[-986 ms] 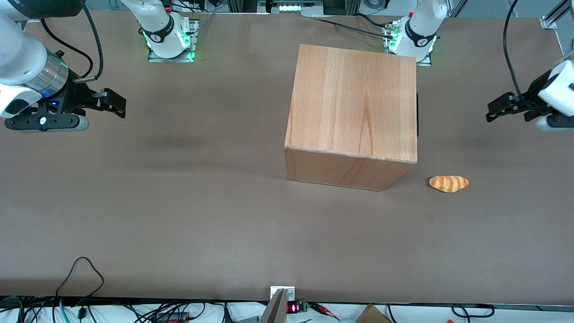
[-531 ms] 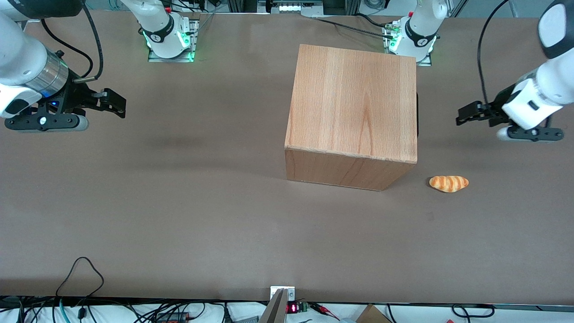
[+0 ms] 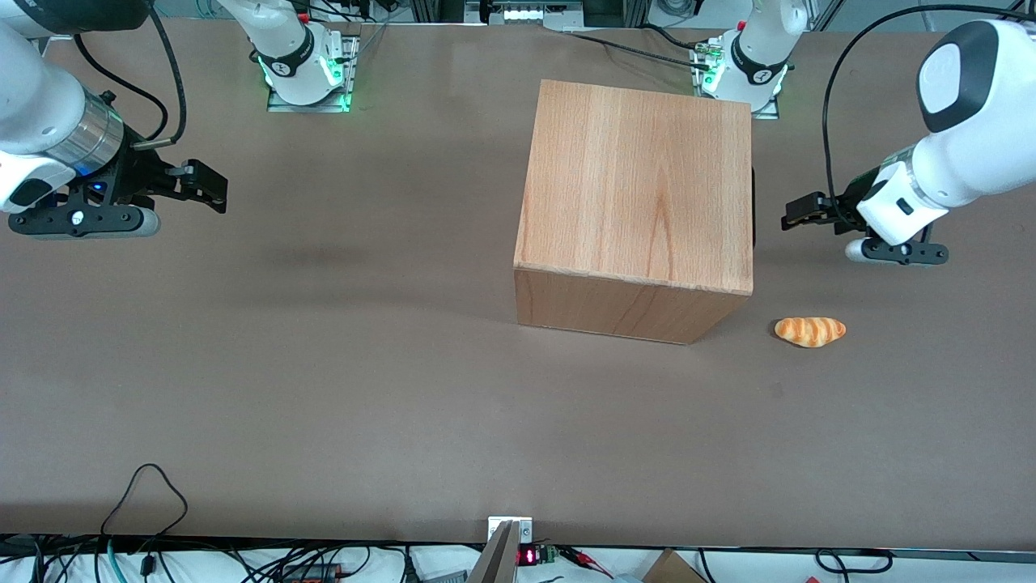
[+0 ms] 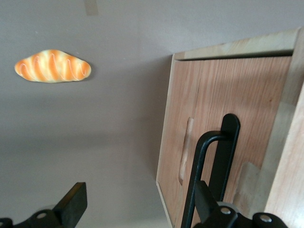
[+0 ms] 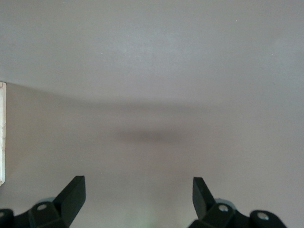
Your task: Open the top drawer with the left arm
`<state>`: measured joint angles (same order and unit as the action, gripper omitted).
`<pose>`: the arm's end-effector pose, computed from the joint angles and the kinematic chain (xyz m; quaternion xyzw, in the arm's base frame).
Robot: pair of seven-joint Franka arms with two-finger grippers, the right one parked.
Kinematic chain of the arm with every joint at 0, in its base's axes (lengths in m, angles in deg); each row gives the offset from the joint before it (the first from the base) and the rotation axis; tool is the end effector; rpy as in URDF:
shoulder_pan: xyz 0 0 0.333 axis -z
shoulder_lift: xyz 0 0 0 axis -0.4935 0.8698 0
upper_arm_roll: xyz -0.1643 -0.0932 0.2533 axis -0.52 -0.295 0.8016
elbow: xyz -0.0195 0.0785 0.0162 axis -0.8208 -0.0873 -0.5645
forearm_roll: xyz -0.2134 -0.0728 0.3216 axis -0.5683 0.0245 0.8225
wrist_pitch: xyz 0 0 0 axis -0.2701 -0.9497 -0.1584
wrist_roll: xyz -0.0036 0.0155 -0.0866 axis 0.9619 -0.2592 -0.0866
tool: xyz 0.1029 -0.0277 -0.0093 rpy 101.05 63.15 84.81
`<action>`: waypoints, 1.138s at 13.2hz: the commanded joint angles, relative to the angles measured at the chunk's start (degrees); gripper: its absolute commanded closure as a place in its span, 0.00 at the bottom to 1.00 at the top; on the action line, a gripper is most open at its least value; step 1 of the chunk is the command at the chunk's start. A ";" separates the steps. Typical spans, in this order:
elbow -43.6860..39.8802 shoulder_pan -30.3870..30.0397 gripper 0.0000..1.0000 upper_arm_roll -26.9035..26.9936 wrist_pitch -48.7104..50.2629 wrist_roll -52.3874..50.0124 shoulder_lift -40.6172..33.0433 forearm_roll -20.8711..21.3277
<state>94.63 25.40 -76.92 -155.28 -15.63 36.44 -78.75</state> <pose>0.5366 -0.0356 0.4575 0.9920 0.0018 -0.0790 0.0983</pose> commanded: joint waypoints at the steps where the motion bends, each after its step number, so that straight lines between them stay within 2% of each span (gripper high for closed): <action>1: 2.57 -0.05 0.00 -0.02 -1.65 2.13 -0.96 -2.54; 3: 4.42 -0.05 0.00 -0.72 -3.49 3.89 -0.96 -4.03; 15: 6.53 0.13 0.00 -2.22 -4.46 5.21 -0.35 -4.30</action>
<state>100.20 25.44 -79.11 -158.75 -12.05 36.45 -81.44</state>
